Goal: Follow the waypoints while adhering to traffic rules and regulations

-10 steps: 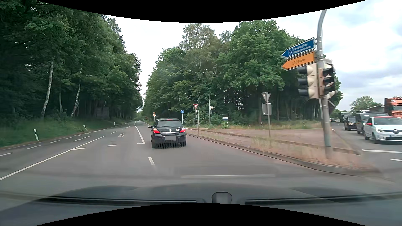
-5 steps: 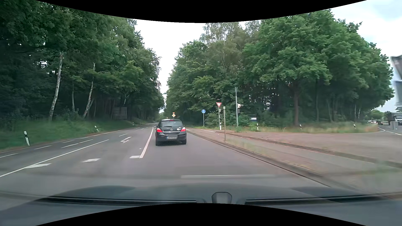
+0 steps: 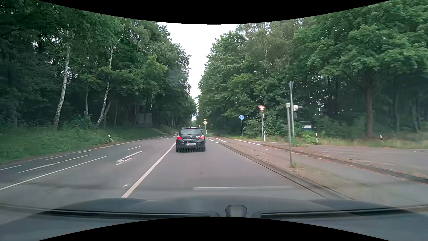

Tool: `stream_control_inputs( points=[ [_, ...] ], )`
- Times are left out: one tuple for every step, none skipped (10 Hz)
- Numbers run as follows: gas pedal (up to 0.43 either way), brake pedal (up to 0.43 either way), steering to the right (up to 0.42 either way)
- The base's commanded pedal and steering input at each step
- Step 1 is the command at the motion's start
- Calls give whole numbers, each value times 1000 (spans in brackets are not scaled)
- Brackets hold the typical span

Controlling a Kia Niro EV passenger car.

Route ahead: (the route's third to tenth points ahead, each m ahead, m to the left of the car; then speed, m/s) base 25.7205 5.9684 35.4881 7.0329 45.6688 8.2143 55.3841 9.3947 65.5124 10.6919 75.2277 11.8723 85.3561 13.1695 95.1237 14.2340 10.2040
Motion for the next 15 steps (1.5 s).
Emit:
stream_control_inputs(
  points=[
    [358, 0, -94],
    [358, 0, -86],
    [370, 0, -79],
    [370, 0, -72],
    [370, 0, -66],
    [370, 0, -60],
    [378, 0, -53],
    [378, 0, -45],
    [378, 0, -34],
    [378, 0, -23],
    [390, 0, -14],
    [390, 0, -8],
    [390, 0, -3],
    [390, 0, -3],
    [390, 0, -3]
  ],
)
